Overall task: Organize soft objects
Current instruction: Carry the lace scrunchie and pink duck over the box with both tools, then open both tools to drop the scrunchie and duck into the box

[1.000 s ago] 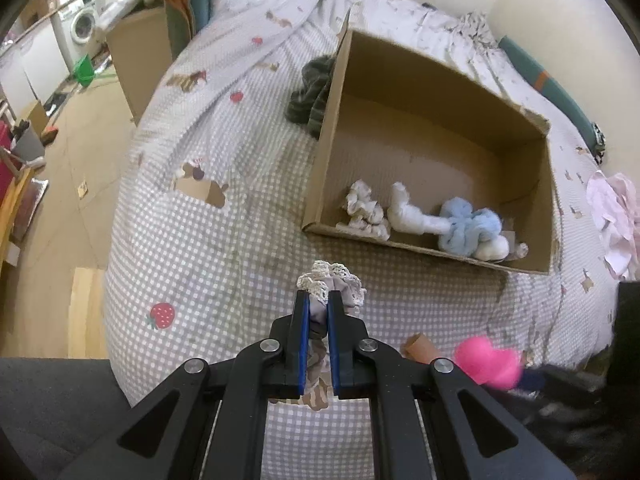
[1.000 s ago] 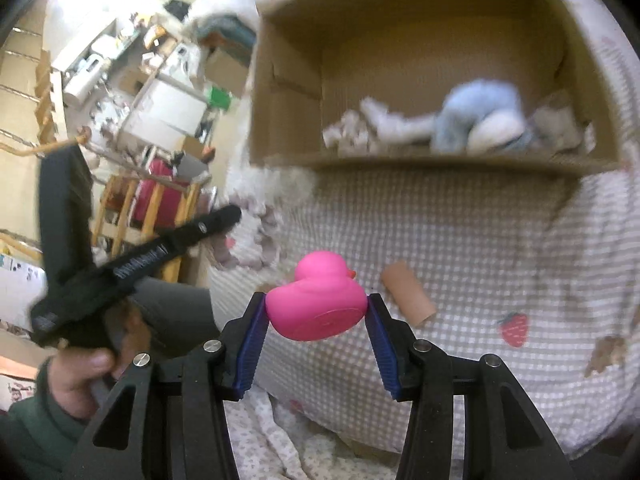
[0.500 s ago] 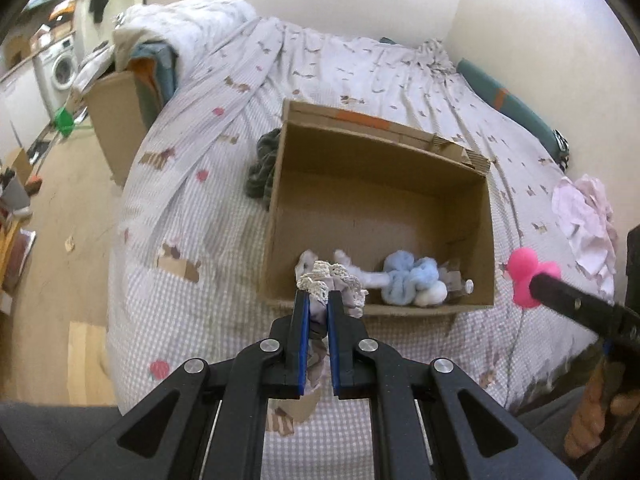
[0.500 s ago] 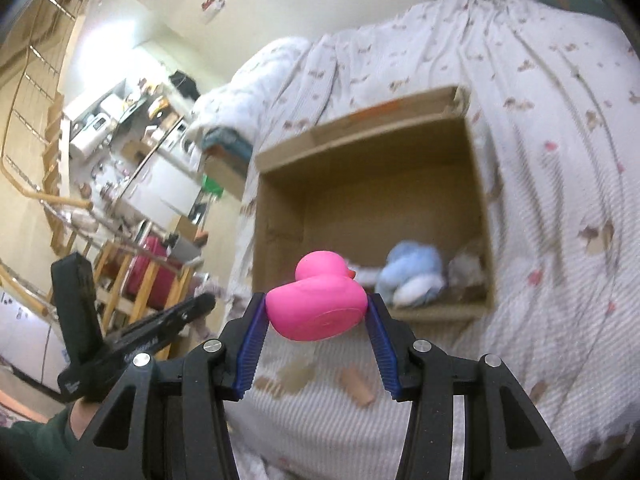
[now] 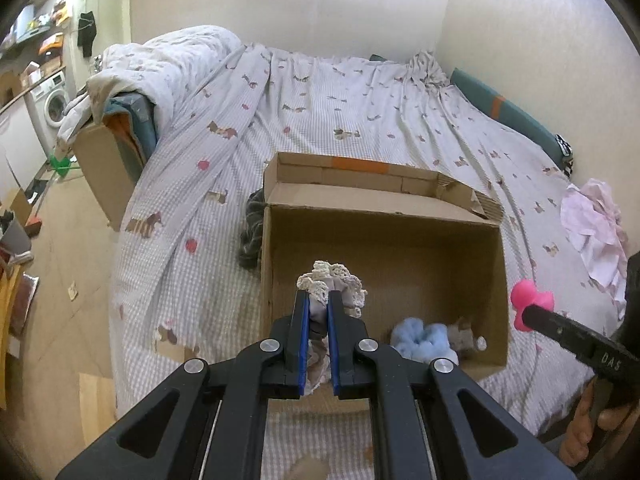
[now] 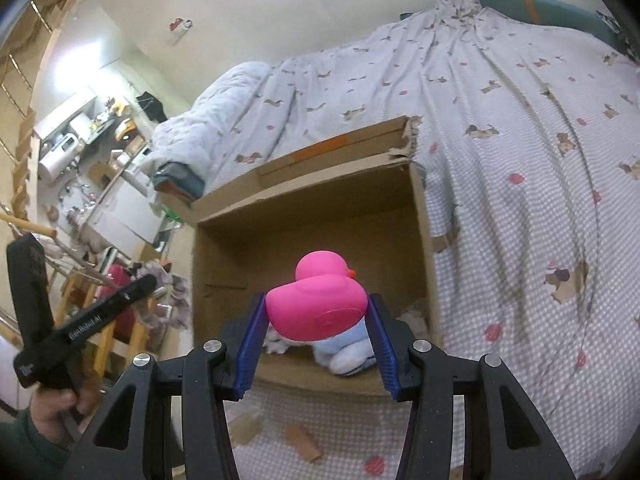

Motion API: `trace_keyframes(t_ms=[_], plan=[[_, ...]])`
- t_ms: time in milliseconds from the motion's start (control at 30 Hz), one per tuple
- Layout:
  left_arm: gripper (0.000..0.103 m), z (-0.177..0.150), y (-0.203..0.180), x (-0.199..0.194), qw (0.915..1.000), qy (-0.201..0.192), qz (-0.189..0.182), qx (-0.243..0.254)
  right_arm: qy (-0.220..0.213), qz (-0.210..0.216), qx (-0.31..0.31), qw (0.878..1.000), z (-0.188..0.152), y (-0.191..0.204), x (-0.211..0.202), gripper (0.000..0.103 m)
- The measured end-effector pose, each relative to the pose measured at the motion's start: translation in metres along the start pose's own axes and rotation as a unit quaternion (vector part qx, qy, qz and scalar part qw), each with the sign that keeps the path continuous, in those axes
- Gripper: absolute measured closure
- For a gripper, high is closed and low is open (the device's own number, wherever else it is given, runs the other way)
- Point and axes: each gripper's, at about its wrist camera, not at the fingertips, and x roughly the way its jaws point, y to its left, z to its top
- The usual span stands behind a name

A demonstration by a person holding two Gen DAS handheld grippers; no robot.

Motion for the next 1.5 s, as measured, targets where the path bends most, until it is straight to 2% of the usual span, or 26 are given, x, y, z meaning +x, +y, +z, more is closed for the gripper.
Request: trace_keyframes(t_ms=[100,267,467,667,1267,1300,1367,1400,1433,1500], plan=[[0.095,-0.009,0.001,0.021,0.9997,0.018,-0.015,-0.005,0.007,-0.02,0.002,1.0,-0.004,-0.002,0.007,0.051],[0.095,-0.024,-0.005,0.047,0.9995,0.03,0.001,0.01,0.04,-0.046,-0.01,0.998,-0.013,0.0,0.026,0.051],[0.095,-0.029,-0.002,0.056,0.9989,0.046,-0.003,0.002,0.086,-0.073,-0.014,0.994,-0.022,-0.002,0.049,0.051],[0.095,-0.031,-0.001,0.06,0.9985,0.054,-0.008,-0.005,0.102,-0.094,-0.017,0.99,-0.026,-0.005,0.06,0.051],[0.093,-0.036,-0.007,0.068,0.9975,0.069,-0.013,0.01,0.106,-0.078,-0.014,0.991,-0.025,-0.001,0.066,0.051],[0.092,-0.036,-0.008,0.068,0.9974,0.07,-0.018,0.008,0.105,-0.076,-0.014,0.991,-0.025,-0.001,0.066,0.051],[0.082,-0.035,-0.009,0.066,0.9975,0.067,-0.02,0.01,0.096,-0.072,-0.015,0.993,-0.023,0.001,0.063,0.051],[0.07,-0.034,-0.01,0.064,0.9979,0.062,-0.015,0.013,0.092,-0.067,-0.015,0.993,-0.023,0.001,0.062,0.051],[0.053,-0.034,-0.011,0.063,0.9981,0.058,-0.011,0.016,0.088,-0.06,-0.014,0.994,-0.022,0.002,0.061,0.051],[0.036,-0.034,-0.013,0.058,0.9987,0.045,-0.006,0.021,0.083,-0.059,-0.017,0.995,-0.021,0.003,0.059,0.051]])
